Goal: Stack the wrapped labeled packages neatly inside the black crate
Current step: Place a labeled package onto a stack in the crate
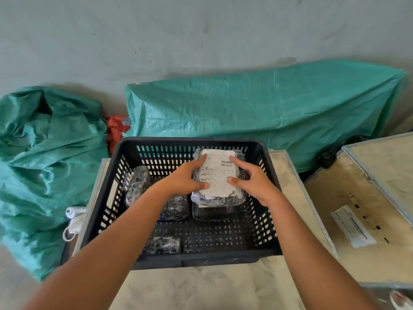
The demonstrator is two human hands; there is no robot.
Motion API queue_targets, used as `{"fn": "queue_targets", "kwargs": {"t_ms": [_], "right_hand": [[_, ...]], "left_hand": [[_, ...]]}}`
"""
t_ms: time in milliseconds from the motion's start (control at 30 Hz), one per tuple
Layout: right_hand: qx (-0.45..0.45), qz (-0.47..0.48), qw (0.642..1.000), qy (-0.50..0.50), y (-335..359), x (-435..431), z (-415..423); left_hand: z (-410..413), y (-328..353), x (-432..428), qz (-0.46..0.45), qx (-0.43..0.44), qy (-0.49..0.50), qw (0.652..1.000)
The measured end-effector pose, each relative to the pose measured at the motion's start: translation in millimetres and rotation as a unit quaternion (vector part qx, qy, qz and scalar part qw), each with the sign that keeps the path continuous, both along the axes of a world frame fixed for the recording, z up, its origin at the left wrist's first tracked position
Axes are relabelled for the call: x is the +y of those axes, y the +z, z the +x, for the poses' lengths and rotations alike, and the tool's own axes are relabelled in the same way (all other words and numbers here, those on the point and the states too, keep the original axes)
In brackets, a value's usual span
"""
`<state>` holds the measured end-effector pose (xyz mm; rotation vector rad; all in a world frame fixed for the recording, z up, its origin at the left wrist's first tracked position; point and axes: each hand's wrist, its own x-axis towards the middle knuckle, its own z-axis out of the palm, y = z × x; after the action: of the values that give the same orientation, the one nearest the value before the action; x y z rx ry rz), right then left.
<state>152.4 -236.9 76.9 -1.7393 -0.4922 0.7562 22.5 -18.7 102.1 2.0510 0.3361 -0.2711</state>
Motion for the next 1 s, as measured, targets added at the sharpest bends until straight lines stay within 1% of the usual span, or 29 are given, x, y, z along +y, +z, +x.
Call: {"fn": "queue_targets", "kwargs": {"t_ms": [67, 200, 300, 367, 500, 700, 767, 833, 933, 1000], "right_hand": [[0.017, -0.023, 1.000, 0.012, -14.7, 5.2, 7.6], [0.023, -0.081, 0.996, 0.033, -38.6, 15.2, 16.3], [0.025, -0.130, 0.990, 0.052, -54.1, 21.8, 12.5], [0.029, -0.130, 0.989, 0.056, -61.0, 23.7, 11.2], [0.037, -0.125, 0.990, 0.047, -63.9, 22.5, 14.2], [0.016, -0.135, 0.990, 0.036, -58.7, 23.0, 10.4], [-0.005, -0.148, 0.988, 0.037, -54.5, 24.3, 8.2], [-0.053, -0.169, 0.984, 0.032, -48.2, 27.4, 4.8], [-0.138, -0.194, 0.971, 0.010, -34.3, 33.8, -3.5], [-0.184, -0.180, 0.966, 0.003, -21.8, 40.7, -13.0]], "left_hand": [[6.3, -15.0, 1.4, -0.008, 0.022, 0.011, 1.000], [15.3, -42.6, 1.2, -0.008, 0.050, 0.018, 0.999], [20.1, -59.3, -5.5, 0.017, 0.083, -0.007, 0.996], [22.6, -66.9, -7.8, 0.026, 0.097, -0.010, 0.995], [24.9, -70.5, -5.7, 0.033, 0.094, -0.011, 0.995], [26.9, -68.9, -4.7, 0.026, 0.089, -0.012, 0.996], [23.8, -65.9, -5.1, 0.008, 0.077, 0.001, 0.997], [17.1, -63.5, -5.3, 0.002, 0.052, 0.014, 0.999], [-1.3, -54.5, 1.5, 0.022, 0.040, 0.058, 0.997], [-20.7, -42.9, 13.3, 0.047, 0.026, 0.084, 0.995]]}}
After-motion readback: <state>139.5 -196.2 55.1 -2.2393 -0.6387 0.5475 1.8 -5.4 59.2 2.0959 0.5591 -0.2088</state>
